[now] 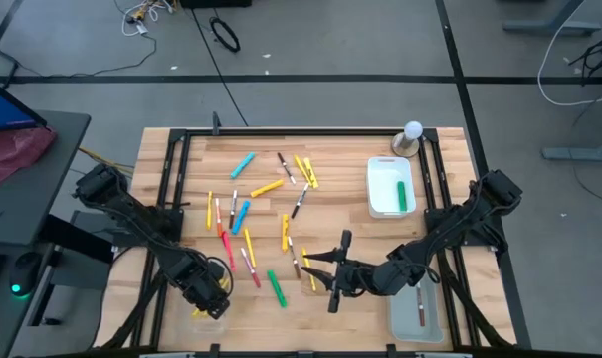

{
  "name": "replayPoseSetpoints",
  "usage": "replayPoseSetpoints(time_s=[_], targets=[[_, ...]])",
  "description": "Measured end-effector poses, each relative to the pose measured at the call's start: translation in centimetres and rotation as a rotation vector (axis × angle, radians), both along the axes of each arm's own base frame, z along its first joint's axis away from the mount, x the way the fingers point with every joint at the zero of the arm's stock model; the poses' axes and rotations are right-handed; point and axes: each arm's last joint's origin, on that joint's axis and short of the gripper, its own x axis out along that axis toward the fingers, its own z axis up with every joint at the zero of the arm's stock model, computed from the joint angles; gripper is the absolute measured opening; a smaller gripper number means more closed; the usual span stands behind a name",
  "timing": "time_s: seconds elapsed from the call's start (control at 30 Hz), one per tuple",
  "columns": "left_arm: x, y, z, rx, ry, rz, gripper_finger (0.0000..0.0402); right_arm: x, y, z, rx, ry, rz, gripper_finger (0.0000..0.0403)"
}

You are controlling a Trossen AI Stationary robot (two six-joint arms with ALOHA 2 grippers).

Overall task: Pick & Place Markers
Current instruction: Put the yellow pen into the transparent bin, then put the yellow highlighter into the white bin

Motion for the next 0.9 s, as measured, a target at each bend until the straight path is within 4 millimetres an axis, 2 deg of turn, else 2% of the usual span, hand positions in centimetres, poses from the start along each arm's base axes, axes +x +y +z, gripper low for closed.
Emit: replayPoseSetpoints(time_s=[0.13, 0.43, 0.57, 0.63, 0.73, 0.9], targets=[[0.0, 0.1, 0.0, -0.003, -0.003, -0.018, 0.0078, -0.1, 0.1, -0.1, -0.007, 0.010, 0.003, 0.0121], [-0.1, -0.1, 0.1, -0.051, 0.005, -0.103, 0.0165, -0.3, 0.4, -0.4, -0.007, 0.032, 0.013, 0.0121], [-0.2, -0.1, 1.3, -0.092, -0.064, -0.183, 0.0188, -0.4, 0.6, -0.4, -0.007, 0.035, 0.018, 0.0121], [-0.1, 0.0, 2.8, -0.111, -0.152, -0.226, 0.0193, -0.4, 0.6, -0.4, -0.007, 0.036, 0.018, 0.0121], [0.2, 0.2, 5.2, -0.051, -0.364, -0.271, 0.0193, -0.4, 0.6, -0.7, -0.005, 0.053, 0.017, 0.0121], [0.7, 0.8, 9.4, 0.222, -0.845, -0.355, 0.0183, -0.5, 0.3, -1.6, 0.032, 0.121, -0.001, 0.0121]])
